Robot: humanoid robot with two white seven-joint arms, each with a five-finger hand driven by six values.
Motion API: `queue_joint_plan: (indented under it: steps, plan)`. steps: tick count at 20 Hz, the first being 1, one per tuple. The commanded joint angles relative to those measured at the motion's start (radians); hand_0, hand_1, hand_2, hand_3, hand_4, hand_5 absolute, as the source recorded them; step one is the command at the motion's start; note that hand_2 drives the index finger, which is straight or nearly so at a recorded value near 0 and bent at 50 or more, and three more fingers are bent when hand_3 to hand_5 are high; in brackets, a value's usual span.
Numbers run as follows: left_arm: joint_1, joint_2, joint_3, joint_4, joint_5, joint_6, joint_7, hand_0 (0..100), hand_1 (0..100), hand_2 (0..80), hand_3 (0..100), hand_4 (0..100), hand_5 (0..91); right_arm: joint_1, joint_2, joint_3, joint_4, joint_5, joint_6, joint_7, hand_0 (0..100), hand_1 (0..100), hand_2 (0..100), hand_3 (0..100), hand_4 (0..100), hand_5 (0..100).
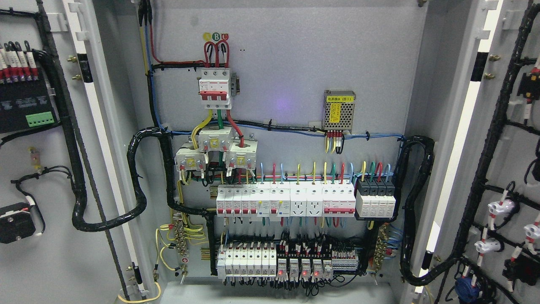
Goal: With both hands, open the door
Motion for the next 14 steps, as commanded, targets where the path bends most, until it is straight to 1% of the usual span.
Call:
queue_joint_plan:
  steps: [1, 2, 3, 4, 5, 6, 7, 8, 9, 10, 11, 12, 13, 14]
  plan:
    - [-0.071, -0.071, 0.02, 0.486, 0.006, -0.101, -0.006, 0, 0, 0.0, 0, 0, 0.0, -0.205, 0.219, 0.298, 1.285, 0.119, -0.005, -0.005, 0, 0, 0, 0, 0, 0]
    - [-0.071, -0.087, 0.016, 0.486, 0.009, 0.04, -0.006, 0, 0, 0.0, 0, 0, 0.0, -0.261, 0.265, 0.273, 1.482, 0.118, -0.002, -0.005, 0, 0, 0, 0, 0, 0]
    - [-0.073, -0.097, 0.016, 0.483, 0.009, 0.19, -0.006, 0, 0, 0.0, 0, 0, 0.0, -0.303, 0.291, 0.233, 1.61, 0.119, 0.003, -0.005, 0, 0, 0, 0, 0, 0]
    - [-0.071, -0.101, 0.017, 0.478, 0.009, 0.351, -0.006, 0, 0, 0.0, 0, 0, 0.0, -0.309, 0.302, 0.192, 1.652, 0.121, 0.021, -0.012, 0, 0, 0, 0, 0, 0]
    - [-0.073, -0.104, 0.019, 0.477, 0.01, 0.502, -0.007, 0, 0, 0.0, 0, 0, 0.0, -0.308, 0.303, 0.172, 1.665, 0.127, 0.064, -0.017, 0, 0, 0, 0, 0, 0]
    - [-0.073, -0.114, 0.02, 0.474, 0.01, 0.608, -0.007, 0, 0, 0.0, 0, 0, 0.0, -0.303, 0.304, 0.172, 1.665, 0.145, 0.128, -0.021, 0, 0, 0, 0, 0, 0]
    - [-0.073, -0.115, 0.022, 0.474, 0.012, 0.661, -0.007, 0, 0, 0.0, 0, 0, 0.0, -0.296, 0.302, 0.172, 1.665, 0.171, 0.202, -0.041, 0, 0, 0, 0, 0, 0]
    - [-0.073, -0.115, 0.022, 0.475, 0.023, 0.682, -0.004, 0, 0, 0.0, 0, 0, 0.0, -0.294, 0.302, 0.172, 1.665, 0.206, 0.278, -0.087, 0, 0, 0, 0, 0, 0]
    - [-0.073, -0.115, 0.017, 0.477, 0.036, 0.689, 0.002, 0, 0, 0.0, 0, 0, 0.0, -0.293, 0.3, 0.17, 1.663, 0.246, 0.346, -0.147, 0, 0, 0, 0, 0, 0]
    - [-0.073, -0.115, 0.016, 0.477, 0.04, 0.69, 0.008, 0, 0, 0.0, 0, 0, 0.0, -0.291, 0.3, 0.17, 1.663, 0.292, 0.401, -0.22, 0, 0, 0, 0, 0, 0]
    - [-0.073, -0.115, 0.016, 0.477, 0.041, 0.69, 0.01, 0, 0, 0.0, 0, 0, 0.0, -0.285, 0.302, 0.17, 1.662, 0.337, 0.449, -0.297, 0, 0, 0, 0, 0, 0]
    - [-0.073, -0.115, 0.016, 0.475, 0.043, 0.689, 0.01, 0, 0, 0.0, 0, 0, 0.0, -0.276, 0.302, 0.169, 1.656, 0.374, 0.49, -0.363, 0, 0, 0, 0, 0, 0]
    - [-0.073, -0.115, 0.016, 0.475, 0.044, 0.686, 0.007, 0, 0, 0.0, 0, 0, 0.0, -0.274, 0.303, 0.166, 1.654, 0.398, 0.526, -0.415, 0, 0, 0, 0, 0, 0]
    - [-0.073, -0.115, 0.019, 0.474, 0.044, 0.683, 0.002, 0, 0, 0.0, 0, 0, 0.0, -0.274, 0.304, 0.164, 1.654, 0.411, 0.555, -0.443, 0, 0, 0, 0, 0, 0]
